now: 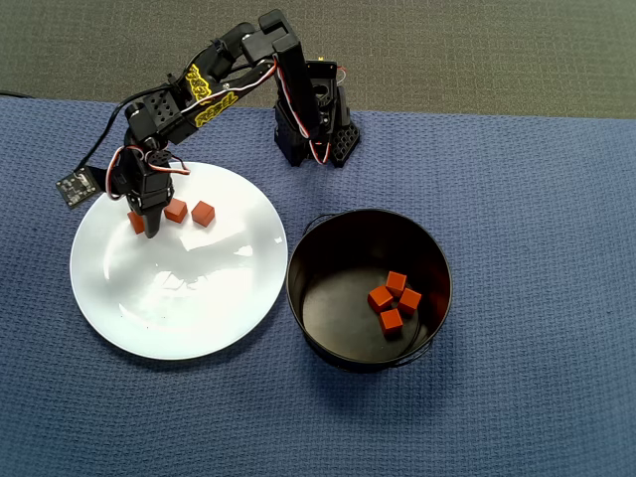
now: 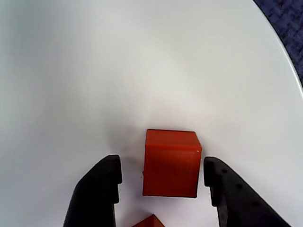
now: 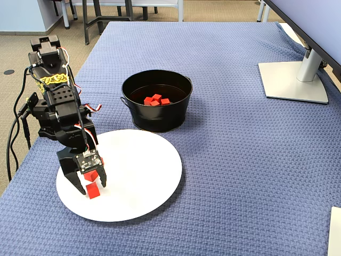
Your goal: Pick up the red cubes from the white plate and place them in the black recipient
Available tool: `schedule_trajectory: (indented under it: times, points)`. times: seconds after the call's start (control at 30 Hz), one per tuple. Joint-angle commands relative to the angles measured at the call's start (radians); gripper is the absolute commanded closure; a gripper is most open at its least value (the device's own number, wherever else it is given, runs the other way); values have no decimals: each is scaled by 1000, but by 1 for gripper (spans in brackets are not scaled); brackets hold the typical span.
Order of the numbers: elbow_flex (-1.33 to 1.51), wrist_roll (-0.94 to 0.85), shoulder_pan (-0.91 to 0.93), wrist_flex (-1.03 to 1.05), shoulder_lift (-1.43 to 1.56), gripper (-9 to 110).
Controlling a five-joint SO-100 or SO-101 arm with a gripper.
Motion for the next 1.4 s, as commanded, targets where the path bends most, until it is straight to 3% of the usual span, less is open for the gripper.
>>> schedule_trajectory:
  times: [0.0,0.17,0.43,0.53,0.73,1.07,1.27,1.3,1.37]
  points:
    - [-64,18,-5,-17,9,91]
    - [-52,37,-5,-58,8,101]
    - [31,132,-9,-117,121,101]
    - [63,288,-38,-137,245,101]
    - [-32,741,-176,74,526,101]
    - [-57,1315,-736,255,762,102]
    - [-57,1440,-1114,368,810,101]
    - [-60,1443,-1161,396,813,93]
    - [-64,1390,-1215,440,818,58]
